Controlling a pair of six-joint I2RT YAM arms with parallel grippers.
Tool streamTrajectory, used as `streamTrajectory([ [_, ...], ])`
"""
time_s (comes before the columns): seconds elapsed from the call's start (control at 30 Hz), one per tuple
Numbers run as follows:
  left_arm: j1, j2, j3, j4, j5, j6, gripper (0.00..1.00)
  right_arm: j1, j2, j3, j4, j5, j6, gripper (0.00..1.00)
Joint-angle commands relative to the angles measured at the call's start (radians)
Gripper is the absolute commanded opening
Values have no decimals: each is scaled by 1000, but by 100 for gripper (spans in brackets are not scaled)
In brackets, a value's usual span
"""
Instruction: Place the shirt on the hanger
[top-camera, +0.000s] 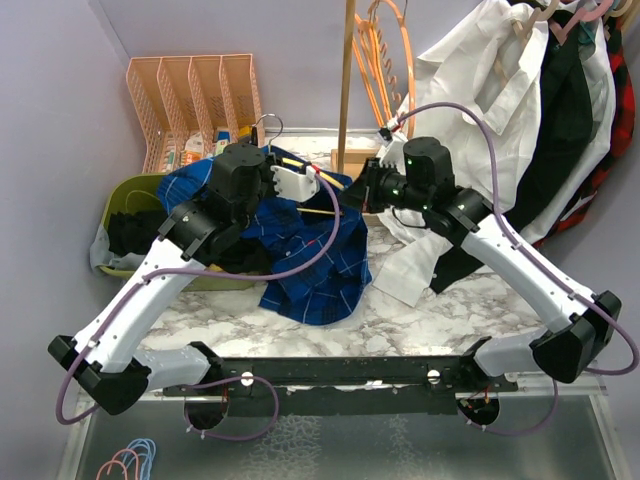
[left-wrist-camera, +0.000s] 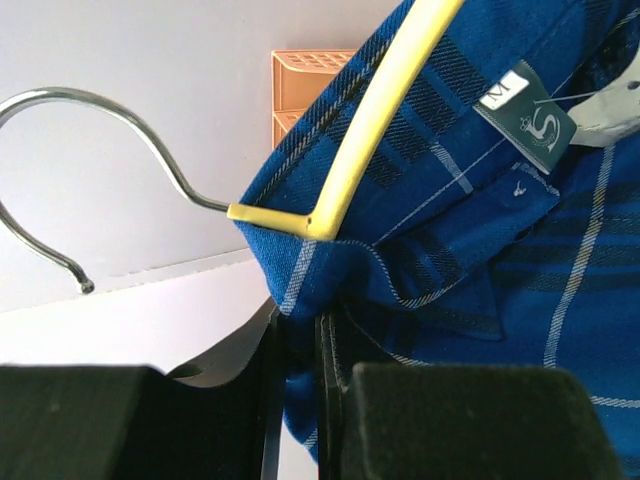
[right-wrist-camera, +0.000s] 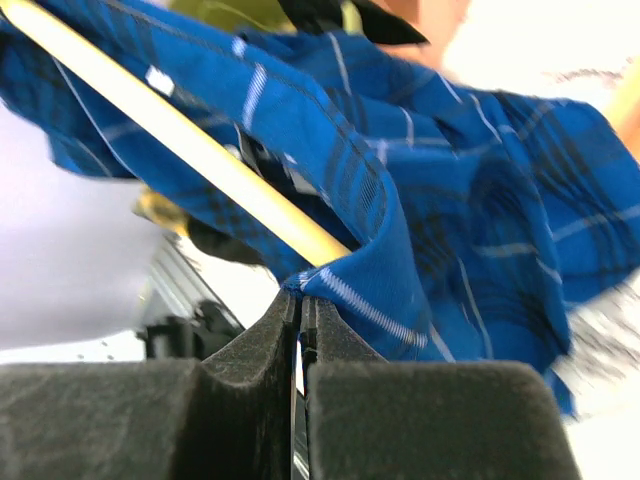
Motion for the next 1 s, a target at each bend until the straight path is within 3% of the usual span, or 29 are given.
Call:
streamTrajectory([
  [0.0,-29,2,87,-40,127,-249,0,26,116,31,318,-102,178,1],
  [0.17,-51,31,142,-86,223,-402,0,92,267,117,424,-11,254,1],
  [0.33,-52,44,234,-169,453,-569,0,106,330,97,554,17,318,1],
  [0.43,-39,32,233,-163,508,-613,0,132,311,37,657,-8,304,1],
  [0.6,-11,-9,141,-124,489,-600,0,148,111,-309,910,-25,254,1],
  [0.87,38,-41,93,-123,530,-603,0,147,-247,-770,938,36,142,2],
  [0.9,44,-40,100,-128,545,-609,0,147,-278,-805,952,29,135,10],
  [0.97,55,-35,118,-150,594,-621,0,147,-325,-847,959,22,101,48],
])
